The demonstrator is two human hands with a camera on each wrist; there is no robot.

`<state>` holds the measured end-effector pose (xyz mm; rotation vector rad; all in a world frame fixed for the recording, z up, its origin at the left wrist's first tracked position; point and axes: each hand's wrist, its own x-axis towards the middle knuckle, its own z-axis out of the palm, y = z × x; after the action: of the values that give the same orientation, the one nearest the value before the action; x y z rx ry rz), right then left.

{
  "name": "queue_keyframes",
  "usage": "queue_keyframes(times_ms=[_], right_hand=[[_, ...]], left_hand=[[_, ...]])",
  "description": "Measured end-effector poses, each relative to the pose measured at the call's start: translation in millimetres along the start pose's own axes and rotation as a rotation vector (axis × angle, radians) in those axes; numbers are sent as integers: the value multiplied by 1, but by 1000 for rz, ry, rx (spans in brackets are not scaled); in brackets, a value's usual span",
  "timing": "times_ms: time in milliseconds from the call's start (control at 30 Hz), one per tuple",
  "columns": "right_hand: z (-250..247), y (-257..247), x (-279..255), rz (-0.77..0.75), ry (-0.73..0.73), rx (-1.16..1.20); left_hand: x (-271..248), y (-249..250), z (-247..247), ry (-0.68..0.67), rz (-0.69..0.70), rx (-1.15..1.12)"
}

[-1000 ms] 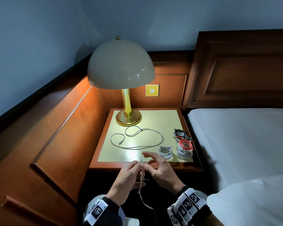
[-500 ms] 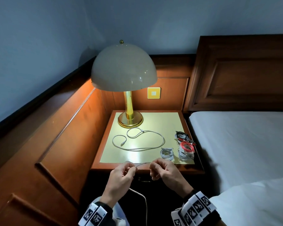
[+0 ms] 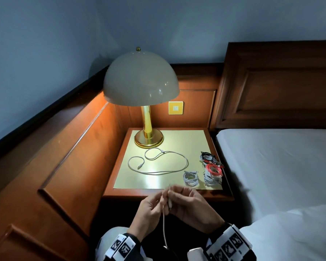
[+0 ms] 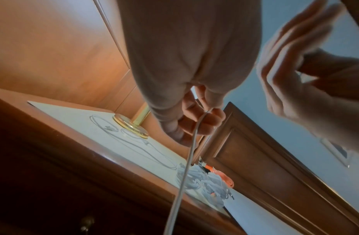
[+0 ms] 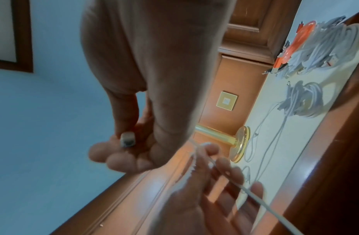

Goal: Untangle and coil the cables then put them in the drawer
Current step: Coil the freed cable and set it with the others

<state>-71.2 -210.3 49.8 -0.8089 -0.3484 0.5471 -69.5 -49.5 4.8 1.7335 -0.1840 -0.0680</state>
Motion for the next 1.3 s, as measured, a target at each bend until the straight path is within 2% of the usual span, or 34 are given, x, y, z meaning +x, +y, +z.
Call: queue_keyframes(times_ms=[167,267,333,433,567,667,733,933,1067,1300], right_hand=[[-9,-11,15,-282,312,-184],[-27,-8,24,-395,434,-452],[-39,-3,26,-423,457,-708],[-53,6,24,-486,402,-1124],[-67,13,19,-410,311,-1293],[-72,18,13,-270,236,-1264],[-71,20,9,-151,252,-1164],[-56,15,-1,102,217,-562],[-50,13,-3,181,234,-286],[-42,8,-9,237,124,-220]], left_hand=[[-8,-12,9,-64,-9,141],[-12,-12,11,-49,59,257],[-11,-8,11,-32,104,302],[-7,-6,9,8,186,420],[0,-3,2,44,264,488],[2,2,0,14,318,520],[3,4,-2,8,348,524],[13,3,-9,-20,359,466],[18,4,-12,-60,275,353],[20,12,-12,-98,154,146]])
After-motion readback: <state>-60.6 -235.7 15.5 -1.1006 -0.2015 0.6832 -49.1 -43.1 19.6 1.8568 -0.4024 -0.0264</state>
